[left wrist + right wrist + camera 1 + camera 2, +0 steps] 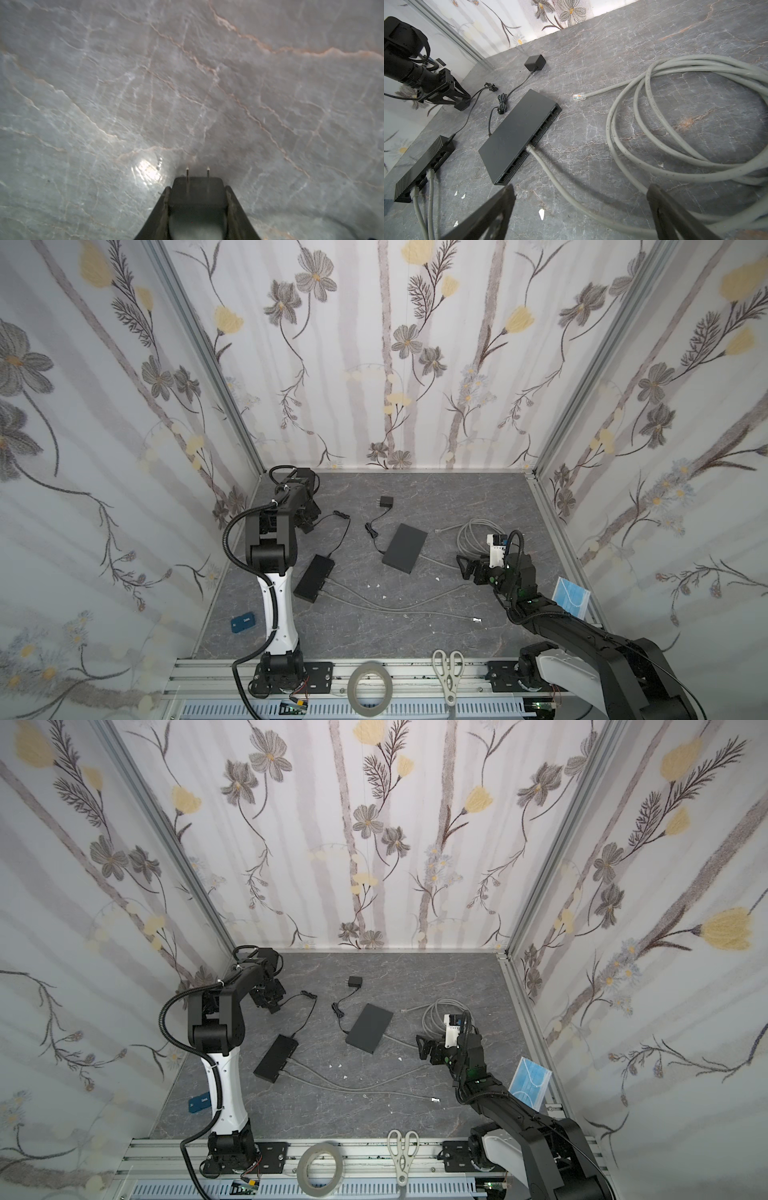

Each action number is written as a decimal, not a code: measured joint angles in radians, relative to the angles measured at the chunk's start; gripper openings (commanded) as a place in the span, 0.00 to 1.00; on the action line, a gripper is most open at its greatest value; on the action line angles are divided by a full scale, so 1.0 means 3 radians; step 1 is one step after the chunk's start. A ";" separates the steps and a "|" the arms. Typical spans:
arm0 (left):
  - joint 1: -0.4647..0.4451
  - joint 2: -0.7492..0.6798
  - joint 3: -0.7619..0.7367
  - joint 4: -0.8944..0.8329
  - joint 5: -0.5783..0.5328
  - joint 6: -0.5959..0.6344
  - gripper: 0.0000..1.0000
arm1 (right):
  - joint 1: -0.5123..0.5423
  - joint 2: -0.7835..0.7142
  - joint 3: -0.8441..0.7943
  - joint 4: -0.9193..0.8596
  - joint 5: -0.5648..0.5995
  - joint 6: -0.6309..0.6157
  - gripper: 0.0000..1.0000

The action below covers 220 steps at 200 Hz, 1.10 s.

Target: Insert the plug into the switch port

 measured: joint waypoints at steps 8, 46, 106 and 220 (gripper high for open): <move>0.0033 0.0023 0.0042 0.0004 -0.0017 0.0020 0.32 | 0.0001 0.0006 0.0004 -0.0005 0.0000 0.0000 1.00; 0.0195 0.0145 0.0229 0.0001 -0.0078 0.0032 0.33 | 0.0019 0.0036 0.0018 -0.0011 -0.0001 -0.0003 1.00; 0.0434 0.0023 -0.0056 0.0058 -0.0282 -0.0144 0.38 | 0.0060 0.0098 0.0058 -0.0027 0.0000 -0.0025 1.00; 0.0437 -0.1078 -0.0675 0.0369 0.0436 -0.0434 1.00 | 0.0093 0.0095 0.0086 -0.0042 0.0053 -0.0050 1.00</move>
